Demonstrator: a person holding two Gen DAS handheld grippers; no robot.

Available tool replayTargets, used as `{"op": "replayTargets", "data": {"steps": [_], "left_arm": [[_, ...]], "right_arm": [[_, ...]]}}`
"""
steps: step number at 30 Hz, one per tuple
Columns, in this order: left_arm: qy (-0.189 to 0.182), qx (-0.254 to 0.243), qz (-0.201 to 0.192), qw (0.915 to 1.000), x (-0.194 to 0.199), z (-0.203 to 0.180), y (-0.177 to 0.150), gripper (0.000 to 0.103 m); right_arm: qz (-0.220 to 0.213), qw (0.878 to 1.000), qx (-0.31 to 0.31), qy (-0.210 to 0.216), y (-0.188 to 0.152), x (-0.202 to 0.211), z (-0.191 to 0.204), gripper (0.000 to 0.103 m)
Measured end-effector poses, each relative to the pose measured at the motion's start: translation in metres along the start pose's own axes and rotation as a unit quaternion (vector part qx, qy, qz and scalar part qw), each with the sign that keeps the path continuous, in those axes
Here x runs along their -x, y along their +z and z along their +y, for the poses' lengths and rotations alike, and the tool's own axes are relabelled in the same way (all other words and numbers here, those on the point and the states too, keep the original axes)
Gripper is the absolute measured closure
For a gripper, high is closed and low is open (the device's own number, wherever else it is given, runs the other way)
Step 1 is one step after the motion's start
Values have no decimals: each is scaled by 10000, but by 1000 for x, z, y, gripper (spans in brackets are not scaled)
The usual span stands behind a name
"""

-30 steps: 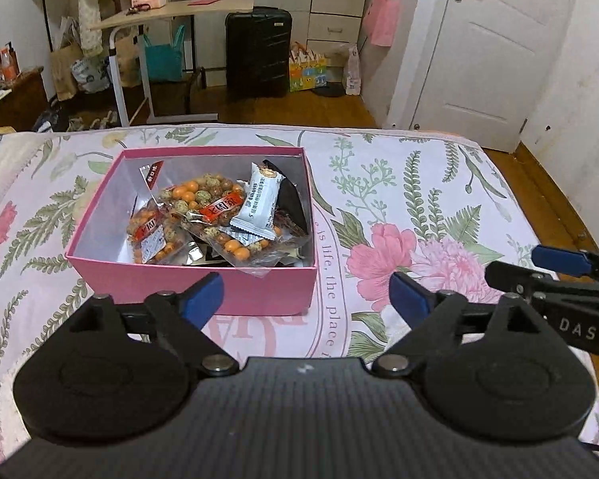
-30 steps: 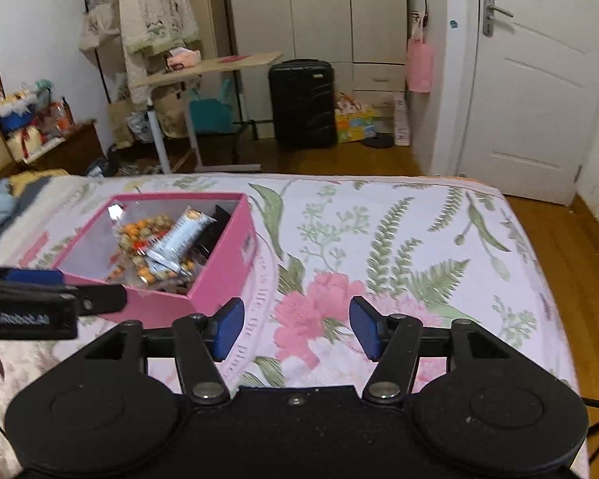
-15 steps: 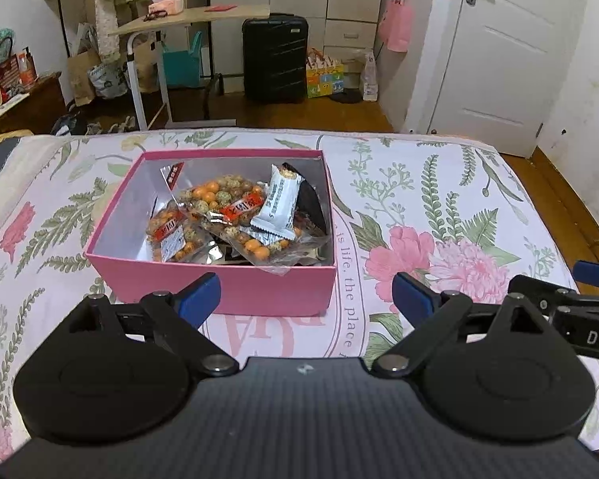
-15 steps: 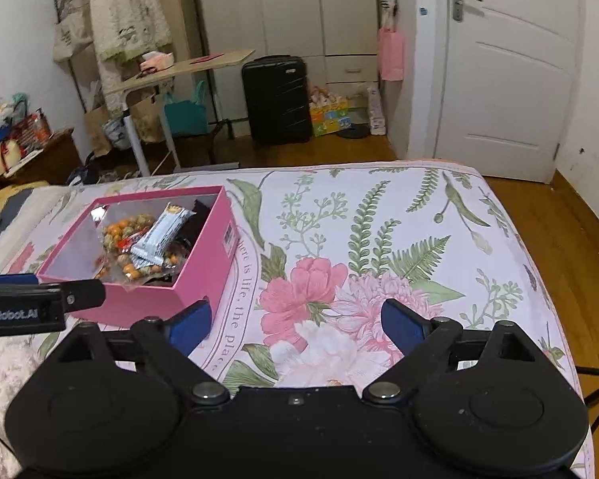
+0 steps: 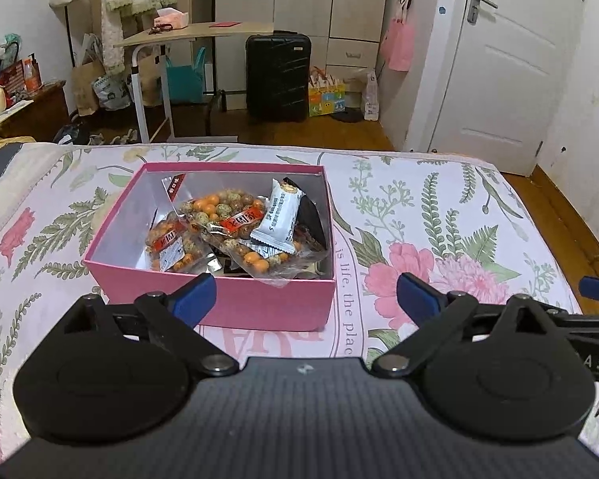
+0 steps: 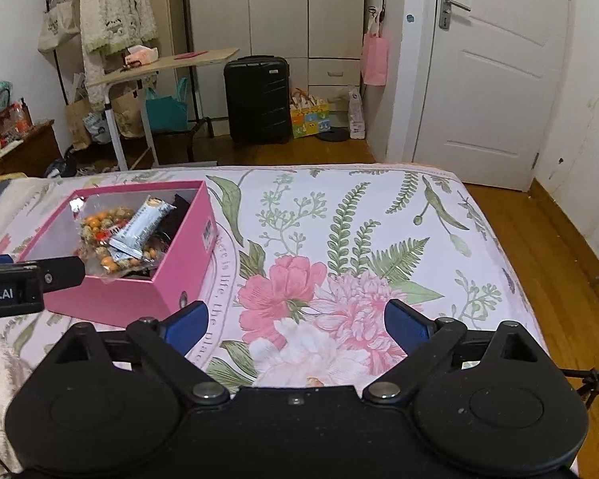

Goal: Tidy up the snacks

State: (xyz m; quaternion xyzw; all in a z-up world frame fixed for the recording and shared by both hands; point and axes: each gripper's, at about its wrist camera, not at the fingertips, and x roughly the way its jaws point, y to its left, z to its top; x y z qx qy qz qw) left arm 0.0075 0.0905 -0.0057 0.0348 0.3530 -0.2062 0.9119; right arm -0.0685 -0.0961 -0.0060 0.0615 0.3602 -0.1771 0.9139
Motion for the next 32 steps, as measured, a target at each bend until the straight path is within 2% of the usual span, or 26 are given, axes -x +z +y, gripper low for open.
{"op": "replayTargets", "data": {"steps": [8, 21, 25, 32], "left_arm": [[63, -23, -47, 10000, 0, -4, -5, 5], [-29, -17, 136, 9999, -2, -5, -6, 5], [56, -28, 169, 9998, -6, -5, -8, 5], [-61, -10, 227, 9997, -7, -5, -8, 5]], "right_arm": [[18, 10000, 7, -65, -2, 1, 1, 6], [64, 9998, 11, -174, -2, 1, 2, 6], [97, 9998, -5, -174, -2, 0, 2, 6], [127, 9997, -27, -195, -1, -3, -1, 6]]}}
